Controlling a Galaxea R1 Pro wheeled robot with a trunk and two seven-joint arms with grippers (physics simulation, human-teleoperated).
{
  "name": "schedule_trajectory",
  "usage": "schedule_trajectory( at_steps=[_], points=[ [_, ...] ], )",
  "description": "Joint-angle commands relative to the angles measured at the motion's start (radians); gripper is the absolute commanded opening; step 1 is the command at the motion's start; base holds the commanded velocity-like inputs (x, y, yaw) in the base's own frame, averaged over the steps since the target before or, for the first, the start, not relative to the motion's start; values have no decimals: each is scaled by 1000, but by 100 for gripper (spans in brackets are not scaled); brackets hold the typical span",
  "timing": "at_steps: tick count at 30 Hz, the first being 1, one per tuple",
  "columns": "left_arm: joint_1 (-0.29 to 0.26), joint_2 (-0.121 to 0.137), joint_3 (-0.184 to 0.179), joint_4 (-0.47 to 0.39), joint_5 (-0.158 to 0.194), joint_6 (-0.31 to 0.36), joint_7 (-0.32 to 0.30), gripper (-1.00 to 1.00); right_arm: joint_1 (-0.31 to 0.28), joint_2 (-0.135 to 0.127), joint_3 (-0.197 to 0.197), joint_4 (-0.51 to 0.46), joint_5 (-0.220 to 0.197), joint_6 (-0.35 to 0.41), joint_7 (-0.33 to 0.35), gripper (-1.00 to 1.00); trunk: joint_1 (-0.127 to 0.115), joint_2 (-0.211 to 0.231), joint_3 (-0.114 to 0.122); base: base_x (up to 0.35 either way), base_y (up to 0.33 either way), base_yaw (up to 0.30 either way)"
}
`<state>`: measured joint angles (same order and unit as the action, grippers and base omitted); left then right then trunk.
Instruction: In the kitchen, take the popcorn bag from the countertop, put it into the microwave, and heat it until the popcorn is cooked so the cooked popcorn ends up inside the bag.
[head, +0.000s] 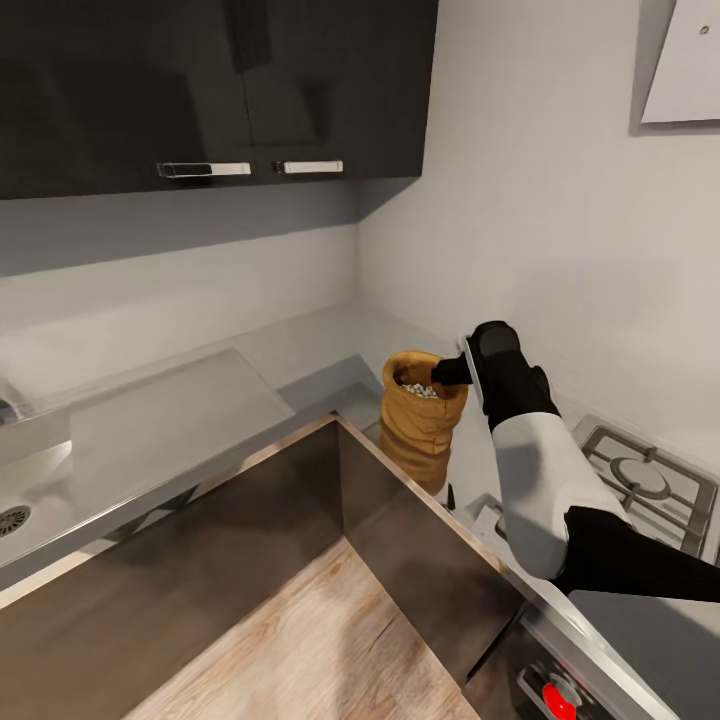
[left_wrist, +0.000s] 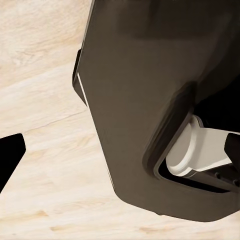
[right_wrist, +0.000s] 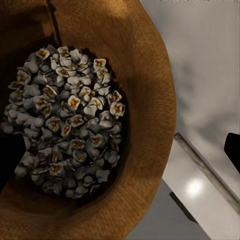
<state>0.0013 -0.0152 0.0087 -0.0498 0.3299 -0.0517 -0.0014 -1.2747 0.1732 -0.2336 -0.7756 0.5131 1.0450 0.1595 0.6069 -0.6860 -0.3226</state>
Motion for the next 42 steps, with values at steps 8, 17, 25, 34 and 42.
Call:
schedule_trajectory(
  at_steps=[8,17,25,34,42],
  points=[
    [0,0,0,-1,4,-2,0,100,-1,-11,-4,-1,8,2,15,100,0,-1,-1,6,0,0],
    [0,0,-1,-1,4,-2,0,100,0,-21,-4,3,5,2,28,100,0,-1,-1,109,-67,0],
    [0,0,0,-1,4,-2,0,100,0,-20,-6,13,1,2,51,100,0,-1,-1,2,-1,0],
    [0,0,1,-1,4,-2,0,100,3,-39,-97,15,2,2,57,100,0,-1,-1,0,0,0],
    [0,1,-1,-1,4,-2,0,100,3,-43,-99,15,7,2,57,100,0,-1,-1,13,-5,0]
  ],
)
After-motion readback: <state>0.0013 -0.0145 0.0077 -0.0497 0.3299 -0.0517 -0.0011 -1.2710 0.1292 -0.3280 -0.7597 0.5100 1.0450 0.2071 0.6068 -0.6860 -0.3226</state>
